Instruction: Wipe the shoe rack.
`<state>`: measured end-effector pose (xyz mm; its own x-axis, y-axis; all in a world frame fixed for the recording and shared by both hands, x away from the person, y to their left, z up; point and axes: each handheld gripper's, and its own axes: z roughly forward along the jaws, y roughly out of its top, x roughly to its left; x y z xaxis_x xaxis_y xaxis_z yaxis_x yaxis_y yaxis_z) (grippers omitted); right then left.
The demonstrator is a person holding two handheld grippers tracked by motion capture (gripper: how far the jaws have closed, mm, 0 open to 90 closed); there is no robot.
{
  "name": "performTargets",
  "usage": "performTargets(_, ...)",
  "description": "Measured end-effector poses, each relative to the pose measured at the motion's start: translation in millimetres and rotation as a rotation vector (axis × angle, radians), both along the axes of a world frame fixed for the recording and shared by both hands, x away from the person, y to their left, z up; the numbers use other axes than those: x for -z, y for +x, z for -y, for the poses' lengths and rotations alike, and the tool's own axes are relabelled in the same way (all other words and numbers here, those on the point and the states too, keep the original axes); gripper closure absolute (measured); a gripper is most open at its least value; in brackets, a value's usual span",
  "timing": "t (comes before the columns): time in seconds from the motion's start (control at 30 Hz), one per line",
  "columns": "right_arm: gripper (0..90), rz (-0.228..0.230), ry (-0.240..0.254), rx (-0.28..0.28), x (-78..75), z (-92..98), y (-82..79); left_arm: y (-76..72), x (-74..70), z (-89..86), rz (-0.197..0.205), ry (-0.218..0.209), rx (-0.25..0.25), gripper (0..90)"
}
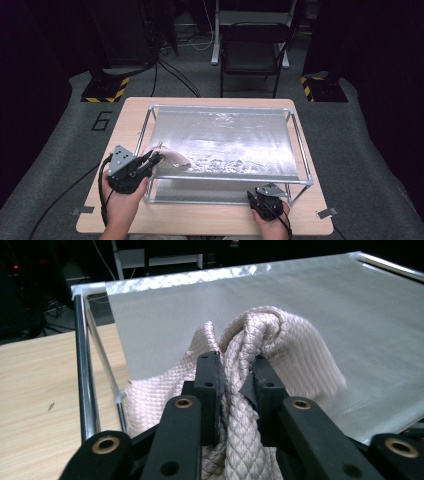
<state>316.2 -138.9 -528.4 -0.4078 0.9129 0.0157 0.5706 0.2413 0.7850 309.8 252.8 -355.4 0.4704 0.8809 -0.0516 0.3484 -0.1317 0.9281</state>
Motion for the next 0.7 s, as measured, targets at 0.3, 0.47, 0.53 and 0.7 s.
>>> performTargets(0.3,63.7,-0.011,0.014,0.012,0.2,-1.3,-0.9,-1.0,5.7,-7.4,-0.045,0.018,0.0,72.7)
performTargets(0.47,63.8,-0.011,0.013,0.012,0.2,-1.3,-0.8,1.0,8.9,-4.4,-0.055,0.017,0.0,75.5)
performTargets(0.53,63.9,-0.01,0.012,0.012,0.2,-1.2,-0.8,2.3,9.7,-0.6,-0.057,0.02,0.0,76.0)
performTargets(0.7,64.2,-0.003,0.002,0.004,0.2,-0.6,-0.4,4.7,11.5,11.8,-0.056,0.032,0.011,76.2)
